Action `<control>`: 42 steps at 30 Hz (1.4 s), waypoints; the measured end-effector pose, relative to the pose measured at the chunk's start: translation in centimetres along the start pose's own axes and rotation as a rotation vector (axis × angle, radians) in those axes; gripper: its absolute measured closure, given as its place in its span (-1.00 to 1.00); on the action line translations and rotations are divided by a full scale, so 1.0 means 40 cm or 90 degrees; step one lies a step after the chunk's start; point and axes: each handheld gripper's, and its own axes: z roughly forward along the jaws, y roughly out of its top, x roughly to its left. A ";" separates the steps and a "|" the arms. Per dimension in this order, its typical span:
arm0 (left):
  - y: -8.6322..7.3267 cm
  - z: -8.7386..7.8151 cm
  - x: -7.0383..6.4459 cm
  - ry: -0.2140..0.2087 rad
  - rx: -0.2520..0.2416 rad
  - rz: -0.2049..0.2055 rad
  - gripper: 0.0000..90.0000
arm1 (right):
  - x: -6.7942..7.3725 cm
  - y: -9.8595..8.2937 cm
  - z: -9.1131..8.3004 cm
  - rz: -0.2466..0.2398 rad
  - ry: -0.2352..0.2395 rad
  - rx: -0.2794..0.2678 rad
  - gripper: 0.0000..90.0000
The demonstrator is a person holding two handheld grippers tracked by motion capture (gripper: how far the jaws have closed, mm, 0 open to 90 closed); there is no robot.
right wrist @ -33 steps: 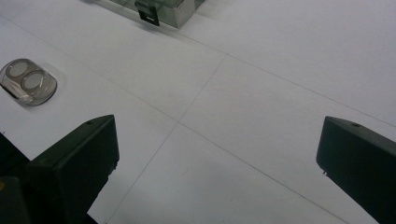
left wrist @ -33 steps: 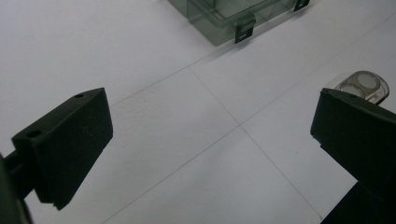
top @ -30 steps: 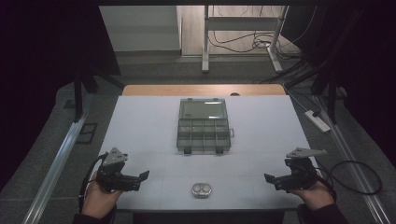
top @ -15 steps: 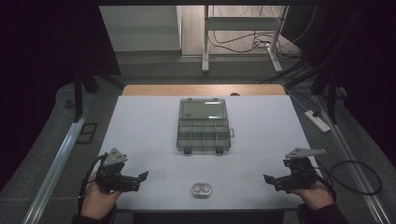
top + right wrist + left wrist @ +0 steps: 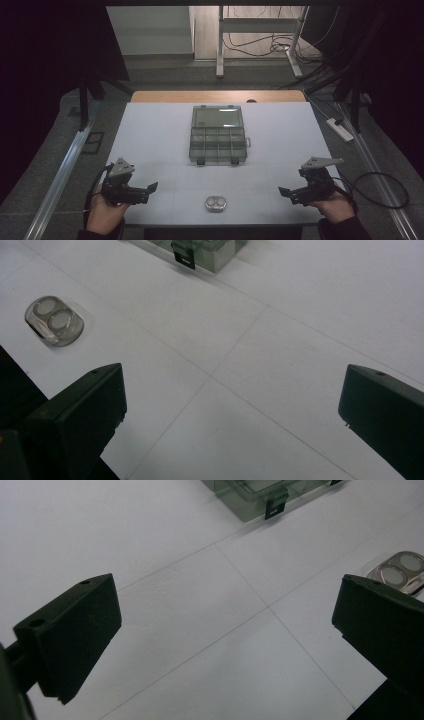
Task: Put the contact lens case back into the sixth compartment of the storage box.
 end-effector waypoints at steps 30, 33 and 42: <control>0.002 0.007 0.006 -0.023 0.019 -0.001 -0.98 | 0.048 0.074 0.079 -0.059 0.085 0.002 -1.00; 0.001 0.007 0.006 -0.025 0.019 -0.001 -0.99 | 0.054 0.084 0.090 -0.063 0.101 0.004 -1.00; 0.001 0.006 0.007 -0.029 0.013 -0.002 -1.00 | 0.079 0.104 0.119 -0.094 0.118 0.011 -1.00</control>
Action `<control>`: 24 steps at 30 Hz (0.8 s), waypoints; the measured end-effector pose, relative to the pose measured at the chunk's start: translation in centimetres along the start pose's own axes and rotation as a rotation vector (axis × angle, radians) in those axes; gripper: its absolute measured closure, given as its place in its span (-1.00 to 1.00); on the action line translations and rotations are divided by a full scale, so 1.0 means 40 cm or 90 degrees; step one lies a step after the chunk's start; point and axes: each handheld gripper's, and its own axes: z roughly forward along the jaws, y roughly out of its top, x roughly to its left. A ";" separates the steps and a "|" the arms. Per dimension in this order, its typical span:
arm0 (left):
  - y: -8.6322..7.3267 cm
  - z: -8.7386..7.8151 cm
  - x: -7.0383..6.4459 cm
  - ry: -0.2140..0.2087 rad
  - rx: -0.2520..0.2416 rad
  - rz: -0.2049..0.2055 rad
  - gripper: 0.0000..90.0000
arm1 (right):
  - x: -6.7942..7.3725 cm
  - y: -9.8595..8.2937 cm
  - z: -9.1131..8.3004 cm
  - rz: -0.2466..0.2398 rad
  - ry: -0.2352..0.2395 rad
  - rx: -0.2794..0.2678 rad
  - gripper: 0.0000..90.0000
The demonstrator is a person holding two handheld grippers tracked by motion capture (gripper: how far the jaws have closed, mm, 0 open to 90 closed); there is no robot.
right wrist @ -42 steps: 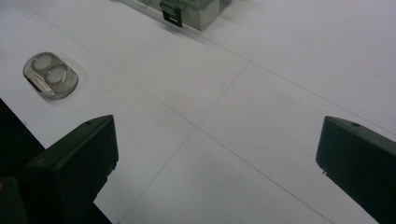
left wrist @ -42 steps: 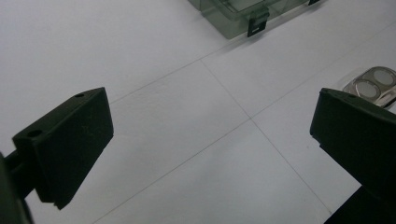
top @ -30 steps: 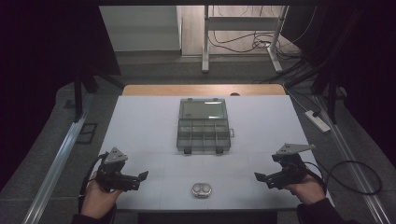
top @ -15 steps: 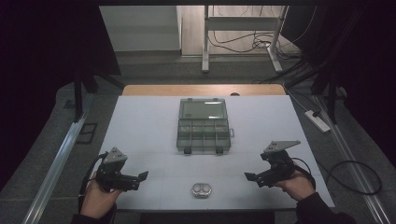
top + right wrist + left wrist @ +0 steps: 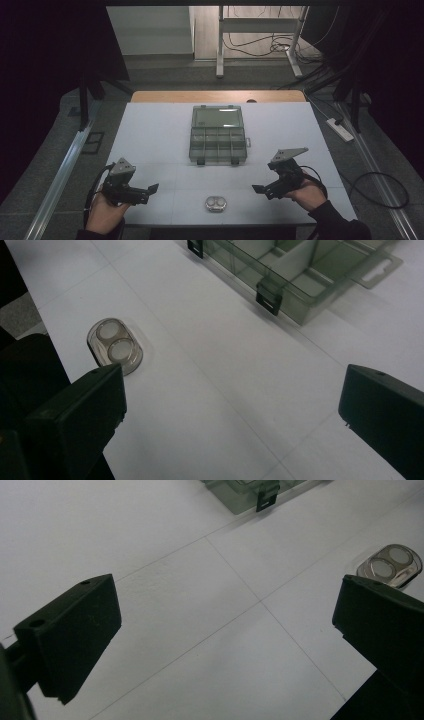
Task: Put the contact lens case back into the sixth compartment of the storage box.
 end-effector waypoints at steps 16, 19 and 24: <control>-0.001 -0.002 0.001 -0.001 -0.005 0.000 -1.00 | 0.038 0.038 0.060 -0.032 0.013 0.023 -1.00; -0.001 -0.002 0.001 -0.002 -0.006 0.000 -1.00 | 0.044 0.044 0.071 -0.032 0.020 0.026 -1.00; -0.001 -0.003 0.000 -0.002 -0.006 0.001 -1.00 | 0.057 0.052 0.089 -0.043 0.030 0.033 -1.00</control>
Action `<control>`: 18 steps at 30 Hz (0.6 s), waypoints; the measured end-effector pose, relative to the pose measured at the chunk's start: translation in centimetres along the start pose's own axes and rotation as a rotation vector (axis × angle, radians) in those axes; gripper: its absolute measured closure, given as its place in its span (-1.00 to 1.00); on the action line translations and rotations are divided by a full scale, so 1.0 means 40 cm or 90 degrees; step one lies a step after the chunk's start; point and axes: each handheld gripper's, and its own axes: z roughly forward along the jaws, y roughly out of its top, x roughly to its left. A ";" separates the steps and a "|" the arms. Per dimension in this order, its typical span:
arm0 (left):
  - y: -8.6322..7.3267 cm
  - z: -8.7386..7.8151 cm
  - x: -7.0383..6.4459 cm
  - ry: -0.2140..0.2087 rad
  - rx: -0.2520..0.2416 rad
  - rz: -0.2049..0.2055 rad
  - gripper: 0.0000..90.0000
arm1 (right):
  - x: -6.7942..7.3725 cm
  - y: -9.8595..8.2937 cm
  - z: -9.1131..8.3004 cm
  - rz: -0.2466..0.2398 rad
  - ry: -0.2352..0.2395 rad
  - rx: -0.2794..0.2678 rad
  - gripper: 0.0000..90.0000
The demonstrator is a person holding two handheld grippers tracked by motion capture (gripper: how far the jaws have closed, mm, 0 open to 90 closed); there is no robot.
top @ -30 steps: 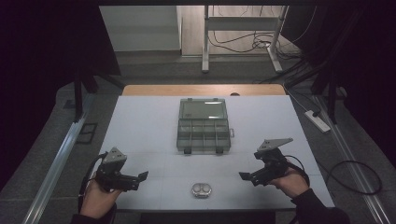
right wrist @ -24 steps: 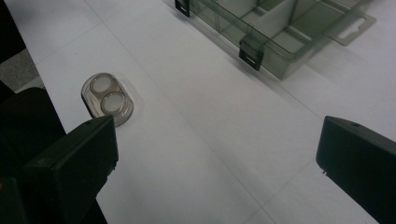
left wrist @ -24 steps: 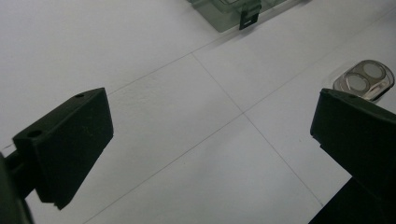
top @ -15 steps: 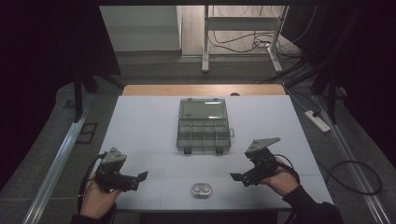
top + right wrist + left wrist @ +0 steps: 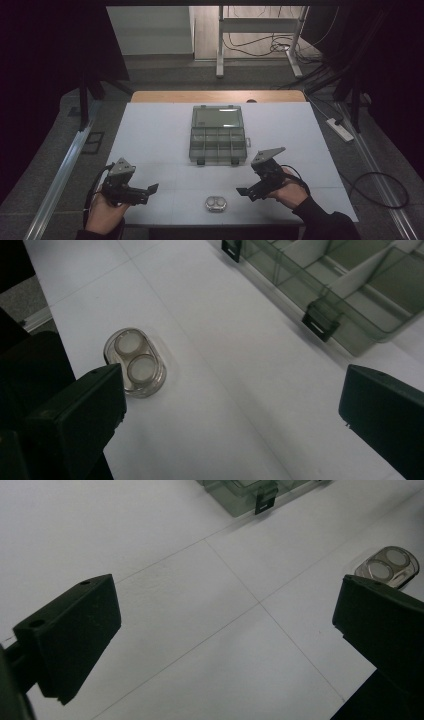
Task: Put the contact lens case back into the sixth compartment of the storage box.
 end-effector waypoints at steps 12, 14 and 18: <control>0.000 0.000 -0.001 0.000 0.000 0.002 -1.00 | 0.032 0.023 0.042 -0.018 0.000 0.038 -1.00; 0.000 0.000 -0.001 0.000 -0.001 0.001 -1.00 | 0.038 0.027 0.049 -0.024 0.000 0.042 -1.00; 0.000 0.000 -0.001 0.000 0.000 0.002 -1.00 | 0.047 0.032 0.059 -0.033 0.000 0.049 -1.00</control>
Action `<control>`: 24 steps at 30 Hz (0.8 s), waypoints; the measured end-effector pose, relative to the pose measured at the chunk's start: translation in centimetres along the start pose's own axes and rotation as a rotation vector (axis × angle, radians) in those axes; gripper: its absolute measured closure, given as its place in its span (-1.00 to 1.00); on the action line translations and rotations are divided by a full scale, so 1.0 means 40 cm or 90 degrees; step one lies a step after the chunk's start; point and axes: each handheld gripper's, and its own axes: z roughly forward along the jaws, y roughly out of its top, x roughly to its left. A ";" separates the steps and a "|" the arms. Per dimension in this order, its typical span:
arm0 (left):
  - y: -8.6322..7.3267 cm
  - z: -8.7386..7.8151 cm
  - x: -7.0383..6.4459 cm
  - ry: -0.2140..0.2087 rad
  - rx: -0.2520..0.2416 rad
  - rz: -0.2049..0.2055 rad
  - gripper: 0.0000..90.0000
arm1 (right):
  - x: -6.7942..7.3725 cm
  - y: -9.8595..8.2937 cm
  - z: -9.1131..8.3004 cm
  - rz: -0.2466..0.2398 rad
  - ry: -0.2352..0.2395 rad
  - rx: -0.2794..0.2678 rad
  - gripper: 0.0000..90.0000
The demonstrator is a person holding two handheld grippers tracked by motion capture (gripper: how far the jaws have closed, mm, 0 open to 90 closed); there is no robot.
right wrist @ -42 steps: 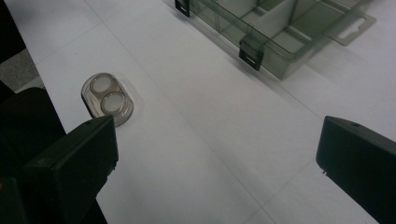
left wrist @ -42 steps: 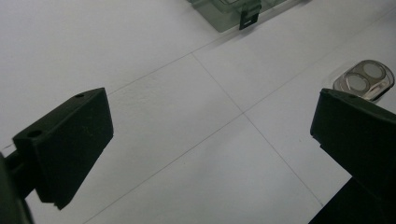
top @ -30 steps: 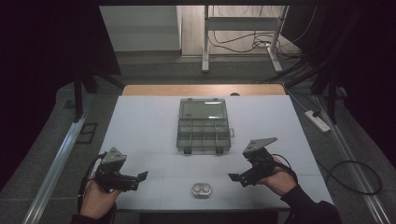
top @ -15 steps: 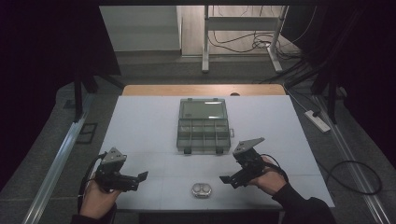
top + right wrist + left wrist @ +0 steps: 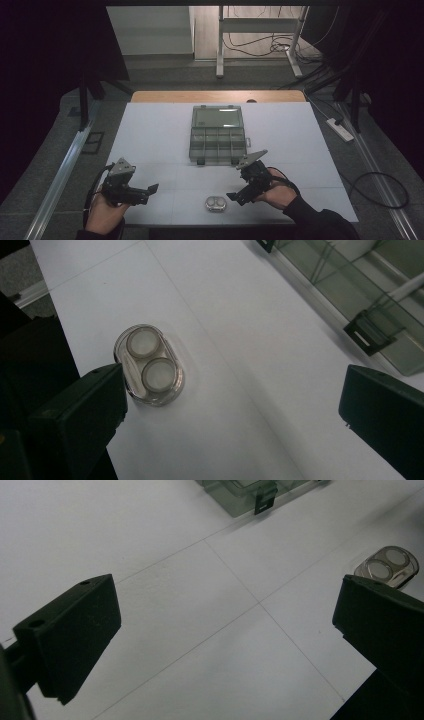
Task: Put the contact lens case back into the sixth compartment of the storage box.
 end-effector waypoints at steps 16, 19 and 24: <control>0.000 0.000 0.000 -0.001 -0.001 0.000 -1.00 | 0.039 0.028 0.056 -0.028 0.004 0.040 -1.00; 0.000 0.000 0.000 -0.001 -0.001 0.000 -1.00 | 0.046 0.031 0.066 -0.032 0.009 0.052 -1.00; 0.000 0.000 0.001 -0.002 0.000 0.000 -1.00 | 0.062 0.035 0.082 -0.041 0.018 0.071 -1.00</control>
